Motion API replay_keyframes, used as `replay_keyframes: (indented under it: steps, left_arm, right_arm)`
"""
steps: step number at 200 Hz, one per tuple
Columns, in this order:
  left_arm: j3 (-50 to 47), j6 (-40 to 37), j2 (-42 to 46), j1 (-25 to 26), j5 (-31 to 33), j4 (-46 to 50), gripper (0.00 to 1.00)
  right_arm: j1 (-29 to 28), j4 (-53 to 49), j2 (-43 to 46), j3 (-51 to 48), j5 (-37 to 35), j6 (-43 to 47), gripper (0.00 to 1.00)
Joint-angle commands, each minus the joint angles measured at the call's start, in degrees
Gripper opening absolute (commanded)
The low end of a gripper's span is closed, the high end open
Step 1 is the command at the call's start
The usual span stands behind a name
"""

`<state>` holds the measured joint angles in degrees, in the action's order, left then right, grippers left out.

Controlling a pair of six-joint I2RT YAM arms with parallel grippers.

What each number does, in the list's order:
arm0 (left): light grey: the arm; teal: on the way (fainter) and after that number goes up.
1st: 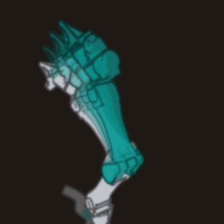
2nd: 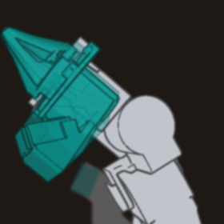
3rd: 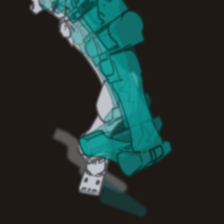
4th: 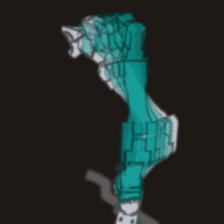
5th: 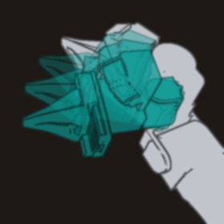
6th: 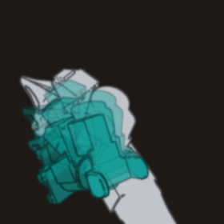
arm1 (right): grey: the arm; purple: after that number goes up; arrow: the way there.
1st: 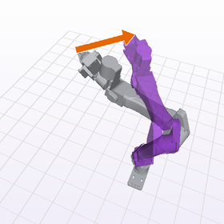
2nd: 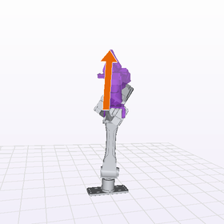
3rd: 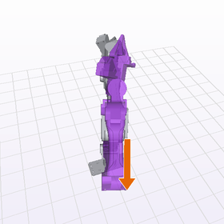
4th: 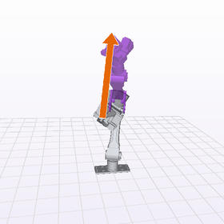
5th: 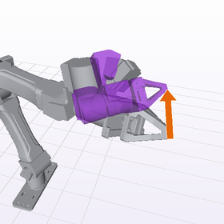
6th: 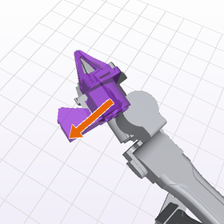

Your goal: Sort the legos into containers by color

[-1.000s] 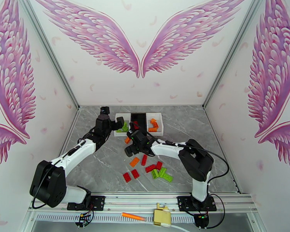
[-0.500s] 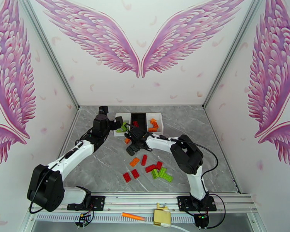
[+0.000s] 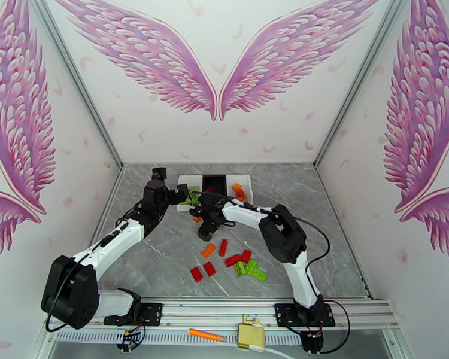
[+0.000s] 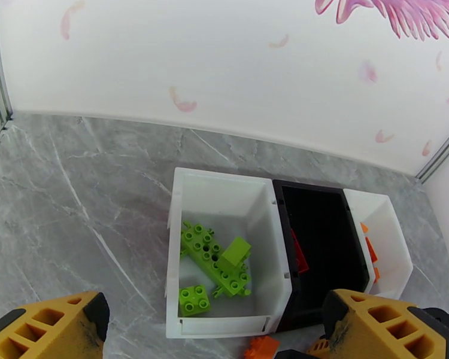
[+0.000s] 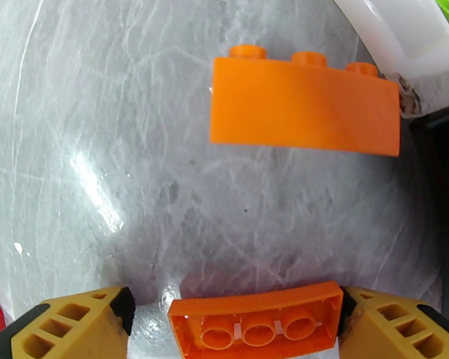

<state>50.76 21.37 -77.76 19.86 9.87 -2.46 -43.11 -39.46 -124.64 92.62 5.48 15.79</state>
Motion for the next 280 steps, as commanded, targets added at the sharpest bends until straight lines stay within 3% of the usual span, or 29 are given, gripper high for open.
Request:
replay_keyframes:
  steps: [1, 35, 114, 151, 186, 207, 249, 280]
  left_arm:
    - [-0.99, -0.89, 1.12, -0.51, -0.38, -0.43, 0.99]
    - [-1.19, -0.97, 1.16, -0.70, -0.50, -0.76, 0.99]
    - [-4.14, -3.07, 4.53, -0.61, -3.21, -4.28, 0.99]
    - [-6.97, -5.68, 7.68, 0.79, -4.67, -6.35, 0.99]
    - [-9.69, -8.07, 10.32, 2.53, -9.65, -7.77, 0.99]
    - [-10.23, -10.54, 10.61, 4.85, -13.87, -7.82, 0.99]
    - [-11.18, -18.97, 9.54, 12.47, -19.58, -11.19, 0.99]
    - [-10.96, -21.09, 6.83, 14.82, -24.23, -15.28, 0.99]
  right_arm:
    - [0.47, -2.72, -1.61, 0.62, 0.51, 0.21, 0.81]
    - [0.41, -1.67, 0.63, -0.85, -0.59, -1.58, 0.67]
    - [0.58, 14.97, 14.54, -14.94, 0.71, -7.12, 0.64]
    - [1.27, 26.44, 24.57, -24.46, -3.43, -13.06, 0.61]
    - [2.82, 33.07, 33.94, -31.81, -10.60, -20.88, 0.59]
    - [4.86, 36.64, 37.66, -35.24, -11.10, -24.45, 0.59]
    - [11.26, 40.24, 37.27, -36.31, -12.16, -28.89, 0.57]
    - [15.49, 40.84, 32.44, -33.03, -13.70, -30.74, 0.54]
